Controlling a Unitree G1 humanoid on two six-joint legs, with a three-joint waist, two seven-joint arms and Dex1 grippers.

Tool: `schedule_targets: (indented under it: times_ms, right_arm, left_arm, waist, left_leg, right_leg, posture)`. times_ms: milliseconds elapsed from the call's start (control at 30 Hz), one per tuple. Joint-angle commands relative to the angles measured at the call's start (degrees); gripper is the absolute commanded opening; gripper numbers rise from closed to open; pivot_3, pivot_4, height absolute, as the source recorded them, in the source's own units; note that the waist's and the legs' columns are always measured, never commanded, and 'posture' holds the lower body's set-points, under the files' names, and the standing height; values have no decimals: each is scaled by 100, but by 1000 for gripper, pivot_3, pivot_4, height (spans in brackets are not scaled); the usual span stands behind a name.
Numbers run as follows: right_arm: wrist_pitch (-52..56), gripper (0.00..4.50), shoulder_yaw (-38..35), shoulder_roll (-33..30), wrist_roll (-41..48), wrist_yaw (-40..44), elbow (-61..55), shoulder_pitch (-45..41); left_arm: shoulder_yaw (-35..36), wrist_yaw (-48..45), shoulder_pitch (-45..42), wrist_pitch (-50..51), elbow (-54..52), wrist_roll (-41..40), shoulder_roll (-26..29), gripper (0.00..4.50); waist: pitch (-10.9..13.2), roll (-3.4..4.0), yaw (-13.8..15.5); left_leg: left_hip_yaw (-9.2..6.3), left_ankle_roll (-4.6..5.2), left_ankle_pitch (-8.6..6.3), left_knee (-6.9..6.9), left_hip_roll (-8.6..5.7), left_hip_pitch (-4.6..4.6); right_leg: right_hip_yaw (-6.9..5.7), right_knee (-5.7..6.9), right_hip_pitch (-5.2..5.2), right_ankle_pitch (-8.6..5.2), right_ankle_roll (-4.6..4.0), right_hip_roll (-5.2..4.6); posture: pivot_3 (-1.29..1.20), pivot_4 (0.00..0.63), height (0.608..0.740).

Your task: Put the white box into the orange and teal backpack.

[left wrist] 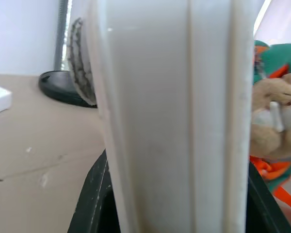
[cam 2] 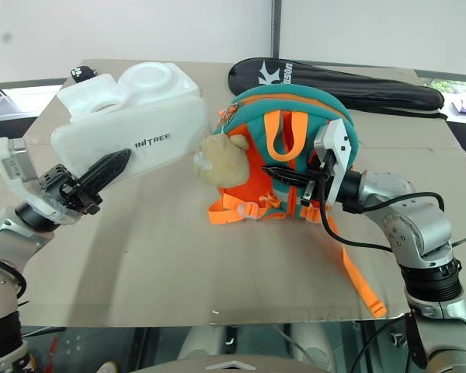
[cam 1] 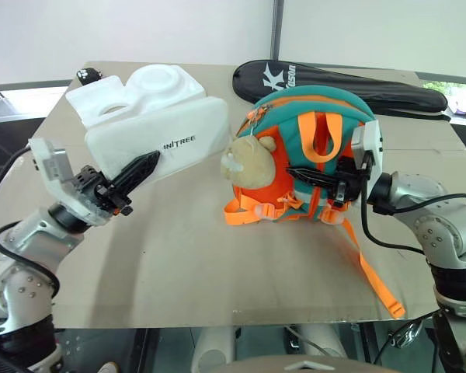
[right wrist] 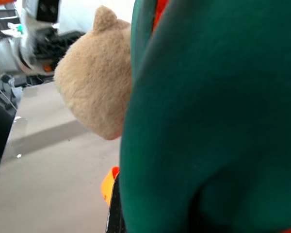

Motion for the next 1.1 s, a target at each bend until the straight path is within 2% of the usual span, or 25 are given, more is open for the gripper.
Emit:
schedule_targets:
  times_ms: [33, 267, 467, 600, 667, 833, 933, 1000, 1067, 1100]
  right_arm:
    - [-61, 67, -317, -114, -9, -82, -78, -148]
    - [85, 67, -308, -99, -7, -256, -78, -349]
    - [216, 67, -327, -67, 68, -364, -241, -402]
    - [309, 67, -354, -76, 179, -392, -401, -405]
    - [392, 67, -345, -77, 282, -374, -505, -385]
    - [479, 67, -307, -15, 394, -425, -698, -263]
    - [457, 67, -301, -11, 360, -427, -724, -152]
    - [426, 67, -318, -14, 332, -440, -733, -51]
    - [403, 0, -363, 3, 342, -472, -728, 30]
    - [375, 0, -381, 5, 324, -483, -713, 88]
  left_arm:
    - [261, -187, 32, 83, -568, -434, 280, 1133]
    - [4, -549, 124, 156, -768, -468, 452, 1133]
    - [-650, -892, -154, -145, -688, 148, 578, 1133]
    - [-1607, -836, -779, -285, -571, 889, 524, 1133]
    - [-2328, -699, -1342, -334, -479, 1439, 384, 1133]
    - [-3789, -62, -2633, -108, 141, 2700, -245, 1133]
    - [-4241, 80, -3036, -107, 503, 3115, -623, 1133]
    - [-4458, -93, -3181, 124, 628, 3085, -768, 1133]
    - [-4402, 34, -3229, 233, 749, 3103, -931, 2144]
    - [-4334, -37, -3189, 90, 737, 3157, -878, 2335]
  waist:
    - [1, 1, -2]
    - [2, 3, -8]
    - [2, 3, 10]
    - [2, 3, 26]
    - [3, 4, 29]
    - [2, 3, 49]
    - [2, 4, -5]
    - [2, 4, 0]
    - [2, 4, -4]
    - [2, 4, -11]
  left_leg:
    - [-1, 0, 0, 0, 0, 0]
    - [-1, 0, 0, -1, 1, 4]
    - [-1, 0, 0, 0, -1, 1]
    - [-2, 0, 0, 2, -2, 2]
    - [-1, 0, 0, 5, -2, 1]
    - [-8, 0, 0, 17, -4, -10]
    - [-6, 1, 0, 19, -4, -10]
    - [-15, 1, 0, 18, -4, -13]
    - [-17, 1, 0, 17, -4, -13]
    - [-17, 1, 0, 17, -4, -13]
  right_leg:
    - [0, 0, 0, 1, 2, 0]
    - [0, 3, 0, 1, 1, 3]
    - [0, 1, 0, 1, 1, 3]
    - [-1, 2, 1, 1, 2, 4]
    - [1, 3, 2, 2, 3, 4]
    - [-2, 2, 4, 4, 6, 7]
    - [3, 4, 2, 4, 7, 8]
    - [-7, 7, 1, 3, 7, 10]
    - [-7, 7, 1, 2, 6, 11]
    - [-7, 7, 1, 2, 7, 11]
  posture:
    - [0, 150, 740]
    - [0, 150, 740]
    - [0, 150, 740]
    - [0, 150, 740]
    - [0, 150, 740]
    - [0, 150, 740]
    - [0, 150, 740]
    - [0, 150, 740]
    - [0, 150, 740]
    - [0, 150, 740]
